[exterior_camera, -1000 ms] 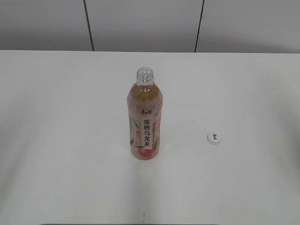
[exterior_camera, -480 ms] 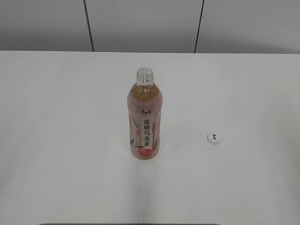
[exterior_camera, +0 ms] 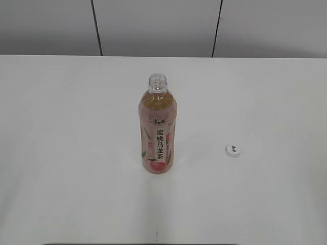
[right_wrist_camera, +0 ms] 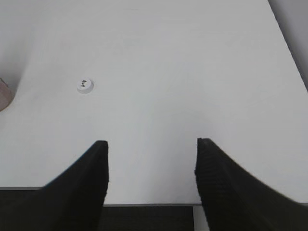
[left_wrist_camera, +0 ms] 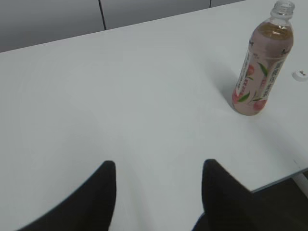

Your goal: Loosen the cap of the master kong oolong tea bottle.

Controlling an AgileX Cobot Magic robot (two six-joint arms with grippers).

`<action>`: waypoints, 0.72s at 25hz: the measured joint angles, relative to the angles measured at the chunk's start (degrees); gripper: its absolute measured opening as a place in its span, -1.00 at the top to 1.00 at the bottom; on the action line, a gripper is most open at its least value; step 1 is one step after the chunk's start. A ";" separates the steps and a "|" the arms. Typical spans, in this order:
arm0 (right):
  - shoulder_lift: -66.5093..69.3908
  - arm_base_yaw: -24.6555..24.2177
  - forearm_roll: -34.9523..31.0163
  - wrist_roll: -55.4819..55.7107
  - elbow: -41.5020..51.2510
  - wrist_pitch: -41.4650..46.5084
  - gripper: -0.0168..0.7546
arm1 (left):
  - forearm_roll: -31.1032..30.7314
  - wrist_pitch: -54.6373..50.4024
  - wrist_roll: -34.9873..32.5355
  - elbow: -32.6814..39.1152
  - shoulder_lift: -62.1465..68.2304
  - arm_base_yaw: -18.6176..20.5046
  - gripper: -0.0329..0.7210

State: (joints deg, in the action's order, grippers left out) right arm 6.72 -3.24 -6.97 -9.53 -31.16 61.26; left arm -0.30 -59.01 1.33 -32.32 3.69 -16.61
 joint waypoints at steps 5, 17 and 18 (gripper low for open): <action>-7.01 0.00 2.25 0.12 1.36 2.14 -0.17 | 0.30 0.07 -1.33 0.22 -3.23 0.00 -0.03; -7.01 0.00 5.46 3.12 1.57 2.27 -0.17 | 0.73 0.08 -1.33 0.33 -4.05 0.00 -0.03; -7.01 0.00 5.46 3.17 1.57 2.27 -0.17 | 0.73 0.08 -1.33 0.33 -4.05 0.00 -0.02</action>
State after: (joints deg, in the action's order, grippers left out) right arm -0.29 -3.24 -1.51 -6.36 -29.58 63.53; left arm 0.43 -58.94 0.00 -31.99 -0.36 -16.61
